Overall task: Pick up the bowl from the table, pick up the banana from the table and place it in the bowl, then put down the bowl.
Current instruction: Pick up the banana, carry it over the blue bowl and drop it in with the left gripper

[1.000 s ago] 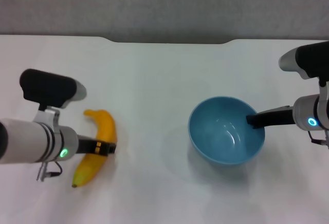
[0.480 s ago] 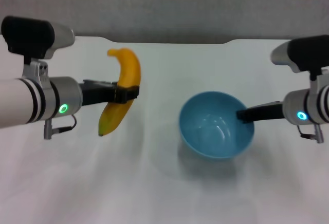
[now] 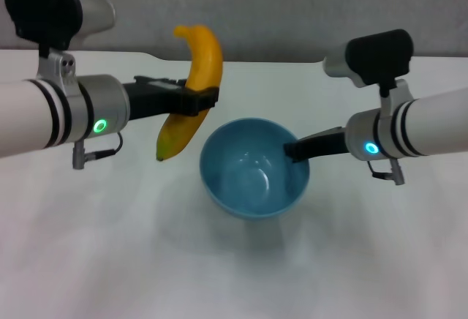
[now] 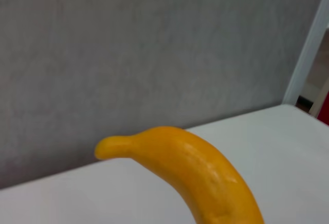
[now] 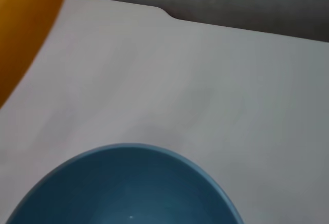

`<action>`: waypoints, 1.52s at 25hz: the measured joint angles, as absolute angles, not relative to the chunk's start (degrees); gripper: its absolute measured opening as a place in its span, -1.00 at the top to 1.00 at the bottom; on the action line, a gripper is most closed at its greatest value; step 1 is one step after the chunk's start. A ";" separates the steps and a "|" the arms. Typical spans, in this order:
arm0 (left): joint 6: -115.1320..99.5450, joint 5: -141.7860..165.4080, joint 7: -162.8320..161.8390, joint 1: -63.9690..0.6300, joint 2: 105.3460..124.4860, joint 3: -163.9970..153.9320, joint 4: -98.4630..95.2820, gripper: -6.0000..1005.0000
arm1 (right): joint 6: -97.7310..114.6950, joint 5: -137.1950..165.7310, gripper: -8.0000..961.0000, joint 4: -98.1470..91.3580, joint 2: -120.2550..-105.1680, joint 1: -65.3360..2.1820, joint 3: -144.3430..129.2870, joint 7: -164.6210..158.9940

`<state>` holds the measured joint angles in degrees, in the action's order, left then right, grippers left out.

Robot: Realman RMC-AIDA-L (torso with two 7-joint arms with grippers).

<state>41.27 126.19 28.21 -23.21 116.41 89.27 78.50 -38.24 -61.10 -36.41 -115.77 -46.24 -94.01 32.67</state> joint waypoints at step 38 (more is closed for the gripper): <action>34.48 76.30 68.49 -23.31 116.94 83.44 59.27 -0.04 | -37.87 -65.29 0.91 -37.35 -115.39 -48.97 -96.59 32.17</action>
